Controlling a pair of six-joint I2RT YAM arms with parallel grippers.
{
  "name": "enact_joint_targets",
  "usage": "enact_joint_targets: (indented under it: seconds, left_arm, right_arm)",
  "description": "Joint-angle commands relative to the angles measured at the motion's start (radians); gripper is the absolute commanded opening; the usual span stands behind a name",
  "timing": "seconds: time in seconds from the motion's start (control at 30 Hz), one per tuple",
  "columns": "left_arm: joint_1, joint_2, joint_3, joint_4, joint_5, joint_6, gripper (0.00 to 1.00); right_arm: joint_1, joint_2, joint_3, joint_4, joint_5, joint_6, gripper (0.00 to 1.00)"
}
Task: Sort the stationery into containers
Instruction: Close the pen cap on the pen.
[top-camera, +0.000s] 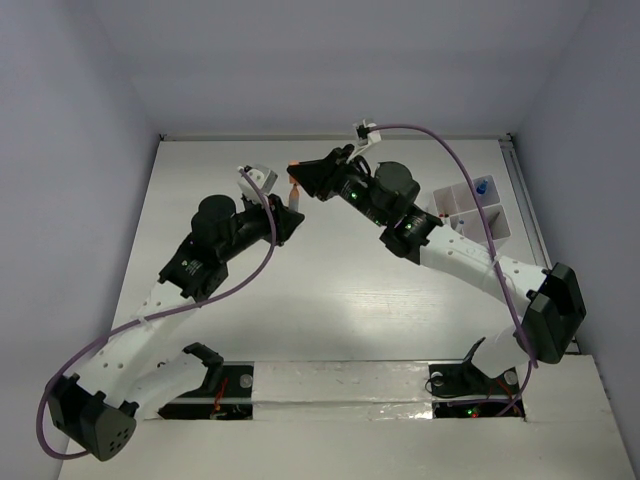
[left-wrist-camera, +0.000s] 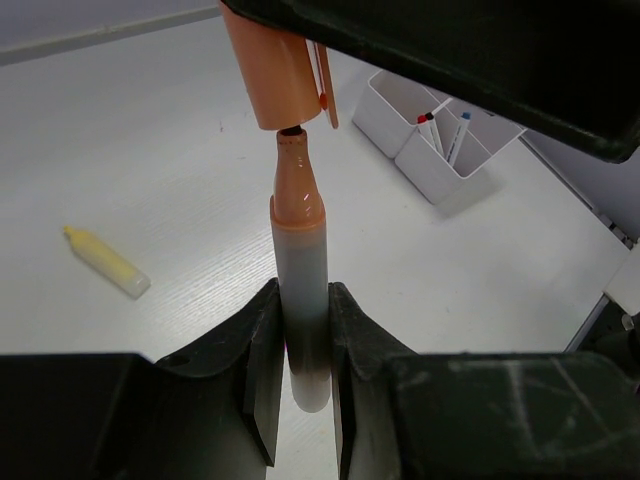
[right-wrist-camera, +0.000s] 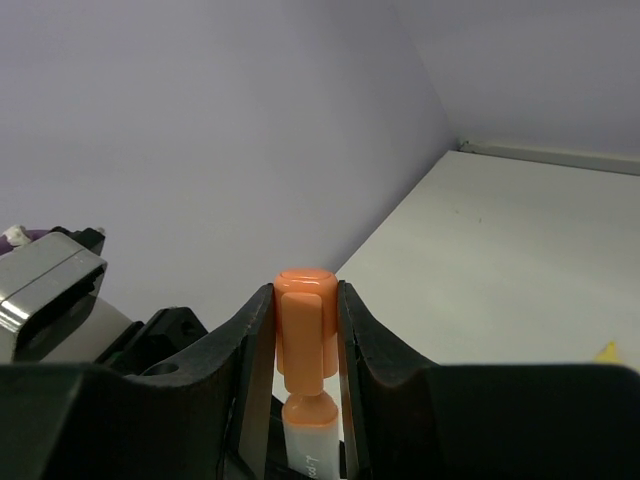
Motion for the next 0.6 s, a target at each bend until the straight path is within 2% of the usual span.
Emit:
enact_joint_targets:
  seconds: [0.0,0.57]
  left_arm:
    - [0.002,-0.04,0.038,0.04,-0.025,0.005,0.0]
    - [0.002,-0.06,0.029,0.051,-0.066,0.002,0.0]
  right_arm:
    - [0.005,-0.012,0.002,0.059,0.045,-0.016,0.0]
    - [0.09,0.027,-0.034,0.114,0.066,-0.004,0.0]
